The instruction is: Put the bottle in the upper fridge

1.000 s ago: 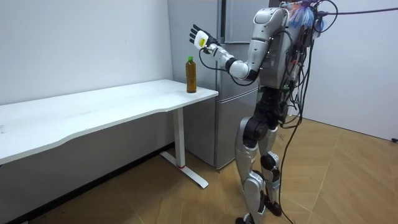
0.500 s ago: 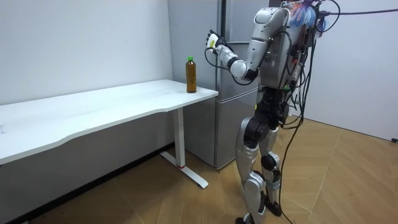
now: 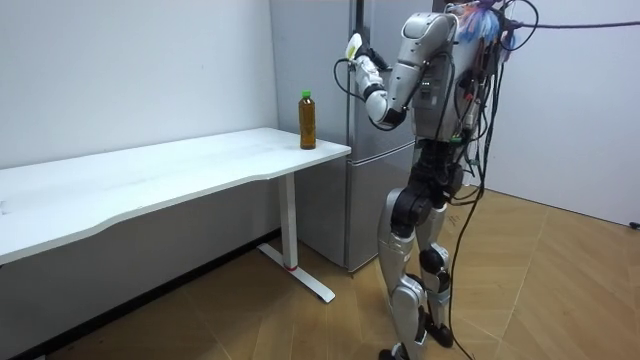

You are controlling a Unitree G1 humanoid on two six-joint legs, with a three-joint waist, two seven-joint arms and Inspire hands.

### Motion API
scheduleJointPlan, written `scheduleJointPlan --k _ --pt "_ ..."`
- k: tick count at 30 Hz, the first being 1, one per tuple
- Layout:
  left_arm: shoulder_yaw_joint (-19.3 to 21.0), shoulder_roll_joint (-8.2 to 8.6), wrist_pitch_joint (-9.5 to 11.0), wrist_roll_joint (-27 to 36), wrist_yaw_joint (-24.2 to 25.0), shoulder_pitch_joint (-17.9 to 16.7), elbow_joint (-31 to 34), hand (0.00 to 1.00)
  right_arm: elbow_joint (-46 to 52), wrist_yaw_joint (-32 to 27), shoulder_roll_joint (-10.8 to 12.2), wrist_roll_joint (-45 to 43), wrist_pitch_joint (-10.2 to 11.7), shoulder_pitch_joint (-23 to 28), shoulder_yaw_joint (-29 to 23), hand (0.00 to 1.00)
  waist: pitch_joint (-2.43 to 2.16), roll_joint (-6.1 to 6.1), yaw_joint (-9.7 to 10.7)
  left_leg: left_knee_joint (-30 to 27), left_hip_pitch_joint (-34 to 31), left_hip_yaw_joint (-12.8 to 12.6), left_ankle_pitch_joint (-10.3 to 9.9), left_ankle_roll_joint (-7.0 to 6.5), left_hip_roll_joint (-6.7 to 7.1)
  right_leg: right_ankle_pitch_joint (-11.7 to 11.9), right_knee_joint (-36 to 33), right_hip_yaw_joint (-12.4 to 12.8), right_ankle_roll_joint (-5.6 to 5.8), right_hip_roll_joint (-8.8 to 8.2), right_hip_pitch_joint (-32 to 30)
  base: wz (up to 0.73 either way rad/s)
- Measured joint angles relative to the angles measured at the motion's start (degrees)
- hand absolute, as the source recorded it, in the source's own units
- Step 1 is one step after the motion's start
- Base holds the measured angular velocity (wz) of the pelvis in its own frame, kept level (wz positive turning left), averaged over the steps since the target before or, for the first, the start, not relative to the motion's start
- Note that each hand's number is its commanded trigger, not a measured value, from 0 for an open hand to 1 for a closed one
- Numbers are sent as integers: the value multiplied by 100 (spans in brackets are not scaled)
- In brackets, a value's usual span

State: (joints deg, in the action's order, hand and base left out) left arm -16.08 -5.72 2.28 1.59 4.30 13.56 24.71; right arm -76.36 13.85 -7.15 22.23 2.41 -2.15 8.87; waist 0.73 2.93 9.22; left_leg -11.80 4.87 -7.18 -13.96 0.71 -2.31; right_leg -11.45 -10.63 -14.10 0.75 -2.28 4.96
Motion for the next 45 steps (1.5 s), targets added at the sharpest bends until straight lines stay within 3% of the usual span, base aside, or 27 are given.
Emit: scheduleJointPlan --k 17,23,32,34,36,38,40,43,45 --pt "1 2 4 54 25 68 265 0 -37 -17 -13 127 9 -1 119 0 9 -15 -9 5 -7 -30 0 0 0 0 -1 2 -1 -3 -14 0" --pt "-164 1 26 138 155 70 350 0 -35 2 -14 124 7 -6 117 0 6 -14 1 2 -7 -15 0 0 0 1 -1 2 -1 -3 -1 0" --pt "-282 96 17 806 335 69 165 0 -28 0 -33 123 -5 -32 362 0 24 -40 -9 4 -2 39 0 0 5 1 4 -9 -1 -5 21 1" --pt "-308 110 14 996 356 69 78 7 -21 -5 -33 123 -5 -36 403 0 31 -48 -9 3 -7 53 0 0 6 1 3 -17 -1 -5 22 0" --pt "-331 126 14 1032 356 69 47 43 -18 -8 -35 123 -10 -59 491 0 41 -56 -10 -3 -29 53 0 0 7 1 3 -15 -1 -5 2 0" --pt "-330 179 13 1089 357 69 21 60 -18 -9 -38 123 -42 -96 566 0 50 -69 -12 -7 -40 53 0 0 7 1 3 -15 -1 -4 -6 0" --pt "-279 271 27 1536 267 62 -55 81 9 -8 -40 50 -96 -116 566 0 49 -69 -28 -12 -47 33 0 0 8 4 5 -19 4 -6 -9 2" --pt "-172 311 79 1923 123 62 -147 96 36 -11 -41 -3 -125 -132 566 0 46 -65 -26 -62 -85 34 0 -1 10 9 5 -25 10 -12 -8 4" --pt "-189 309 96 2044 108 61 -148 100 62 -24 -42 -2 -129 -131 565 0 43 -60 -25 -94 -114 34 0 0 12 10 6 -23 10 -17 -9 9"
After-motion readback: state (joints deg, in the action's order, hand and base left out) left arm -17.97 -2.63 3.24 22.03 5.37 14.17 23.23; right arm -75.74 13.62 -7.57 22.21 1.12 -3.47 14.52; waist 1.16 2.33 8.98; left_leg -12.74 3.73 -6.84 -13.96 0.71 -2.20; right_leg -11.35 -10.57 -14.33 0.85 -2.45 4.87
